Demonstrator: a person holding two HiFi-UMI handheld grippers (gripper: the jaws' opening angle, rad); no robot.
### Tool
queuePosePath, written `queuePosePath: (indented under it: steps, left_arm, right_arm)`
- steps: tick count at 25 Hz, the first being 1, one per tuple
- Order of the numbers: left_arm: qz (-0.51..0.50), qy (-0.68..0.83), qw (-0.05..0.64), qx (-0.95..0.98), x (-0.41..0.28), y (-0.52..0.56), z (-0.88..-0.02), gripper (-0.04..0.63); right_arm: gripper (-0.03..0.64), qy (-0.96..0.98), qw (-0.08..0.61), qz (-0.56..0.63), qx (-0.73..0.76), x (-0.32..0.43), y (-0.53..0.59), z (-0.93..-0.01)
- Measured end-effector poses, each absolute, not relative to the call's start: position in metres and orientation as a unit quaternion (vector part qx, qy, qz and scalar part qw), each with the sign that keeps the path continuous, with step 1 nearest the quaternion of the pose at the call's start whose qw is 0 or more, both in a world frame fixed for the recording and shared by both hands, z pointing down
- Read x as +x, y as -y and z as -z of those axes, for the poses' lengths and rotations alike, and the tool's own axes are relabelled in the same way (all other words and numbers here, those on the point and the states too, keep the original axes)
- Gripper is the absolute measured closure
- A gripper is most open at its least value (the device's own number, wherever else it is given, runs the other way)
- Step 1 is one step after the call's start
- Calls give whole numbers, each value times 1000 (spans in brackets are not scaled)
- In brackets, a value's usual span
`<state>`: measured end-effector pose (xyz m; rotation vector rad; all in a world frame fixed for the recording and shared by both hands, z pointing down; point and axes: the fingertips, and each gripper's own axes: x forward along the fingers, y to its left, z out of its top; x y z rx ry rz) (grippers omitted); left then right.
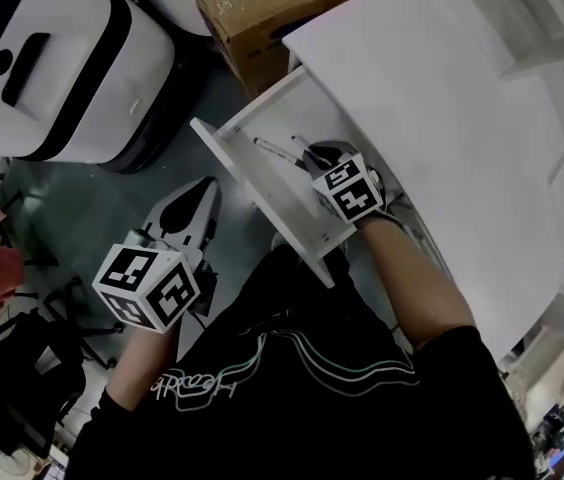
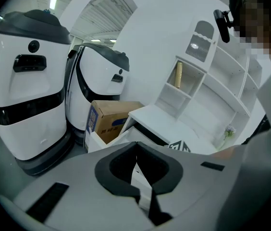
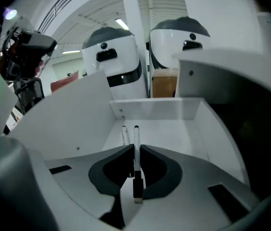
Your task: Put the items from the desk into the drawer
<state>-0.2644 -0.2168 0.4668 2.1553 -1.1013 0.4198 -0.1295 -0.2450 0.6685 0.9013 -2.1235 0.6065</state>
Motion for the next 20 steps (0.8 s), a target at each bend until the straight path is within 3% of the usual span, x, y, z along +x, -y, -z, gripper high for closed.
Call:
queuePosePath:
  steps: [6,16,20]
  left_arm:
    - [-157,432,355,814,-282,221,-487,575]
    - [-148,449,364,803,-294,221,-502,575]
    - [-143,451,353,807,-291,212,-494,575]
  right_arm:
    - [552,804,437,-244,321,-127,244,-725]
    - [551,797,444,-280,298,-127,245,-747]
    - [493,807,430,-256,315,-123,248,-727]
